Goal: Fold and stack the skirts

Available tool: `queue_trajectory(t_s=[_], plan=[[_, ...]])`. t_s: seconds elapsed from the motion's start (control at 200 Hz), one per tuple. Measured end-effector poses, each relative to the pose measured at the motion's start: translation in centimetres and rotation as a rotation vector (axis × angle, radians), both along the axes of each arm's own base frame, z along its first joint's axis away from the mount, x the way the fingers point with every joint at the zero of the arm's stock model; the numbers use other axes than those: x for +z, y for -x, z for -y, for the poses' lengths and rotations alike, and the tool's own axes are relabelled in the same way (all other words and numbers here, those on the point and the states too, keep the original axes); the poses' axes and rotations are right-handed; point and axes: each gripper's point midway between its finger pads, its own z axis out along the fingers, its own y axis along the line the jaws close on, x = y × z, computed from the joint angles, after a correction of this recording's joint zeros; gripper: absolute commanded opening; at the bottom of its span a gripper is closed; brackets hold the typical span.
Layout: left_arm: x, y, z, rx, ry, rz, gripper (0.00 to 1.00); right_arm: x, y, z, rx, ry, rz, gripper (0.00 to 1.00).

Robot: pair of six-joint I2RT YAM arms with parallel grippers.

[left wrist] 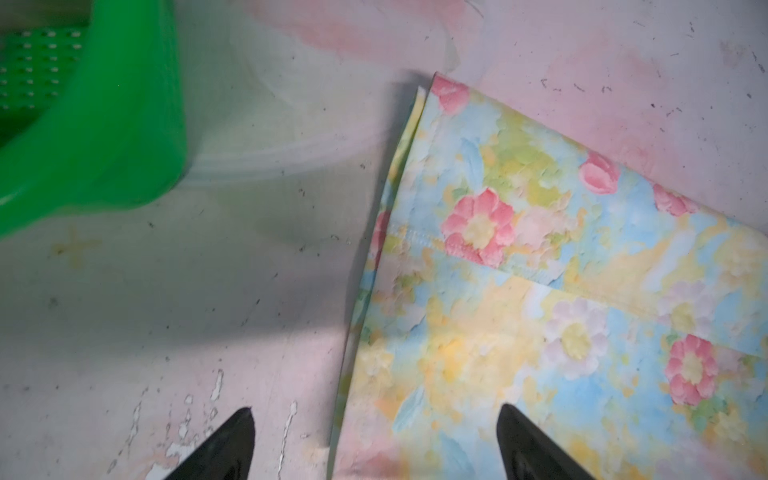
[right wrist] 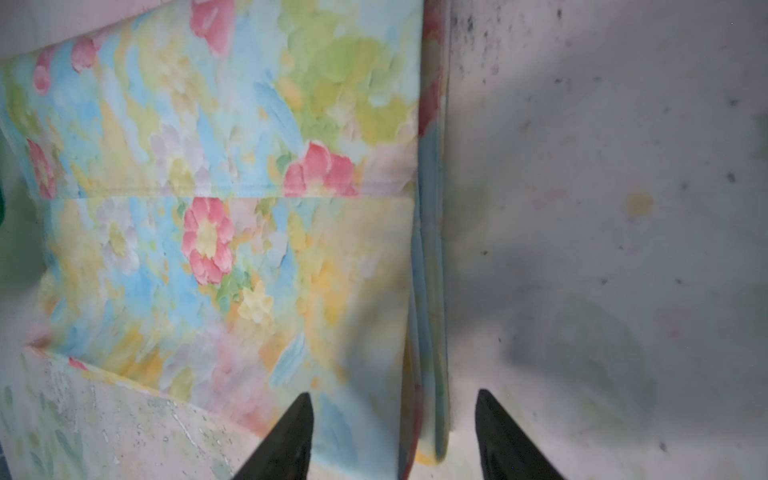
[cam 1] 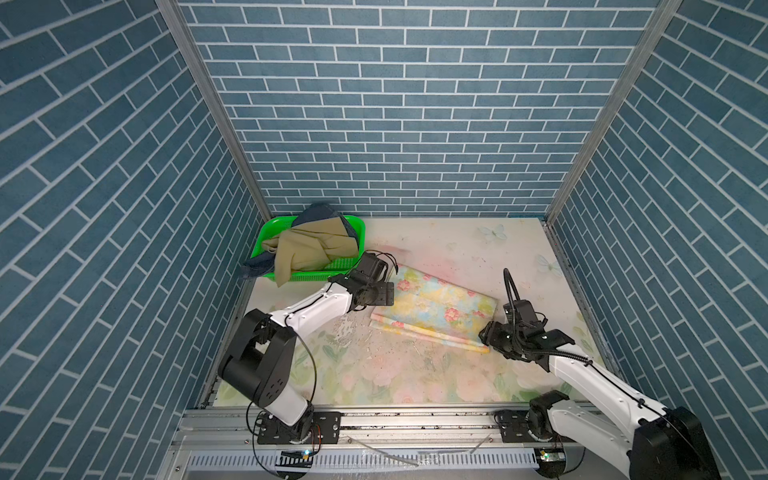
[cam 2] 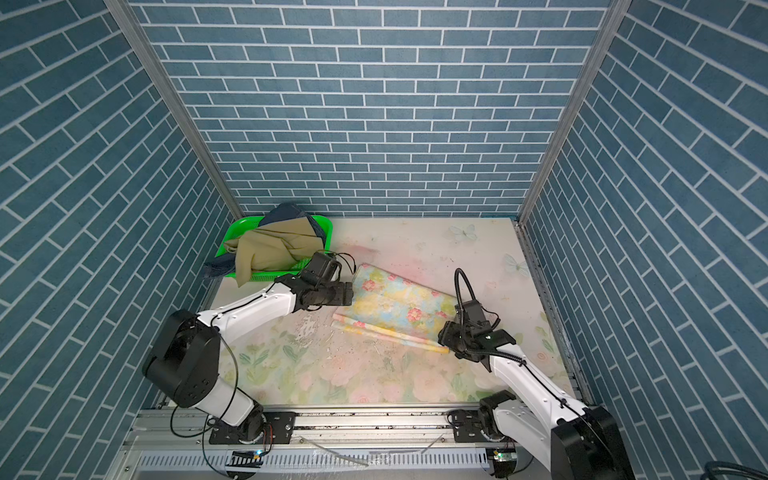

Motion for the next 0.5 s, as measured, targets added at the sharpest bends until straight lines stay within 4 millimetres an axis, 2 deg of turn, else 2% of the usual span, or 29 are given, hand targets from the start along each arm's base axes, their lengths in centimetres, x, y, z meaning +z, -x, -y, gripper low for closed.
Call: queue_trajectory(t_s=[0.325,0.5], plan=[[-2.5,-2.0,1.1,-0.035,-0.075,-0.051,0.92,-1.1,-2.3,0.2,-0.052,-0.073,-0.008,0.58],[-3.2,-2.7,1.4,-0.043,-0.099,-0.065,0.92,-1.8,-3.3,-0.3,-0.045,-0.097,0.006,0.49]])
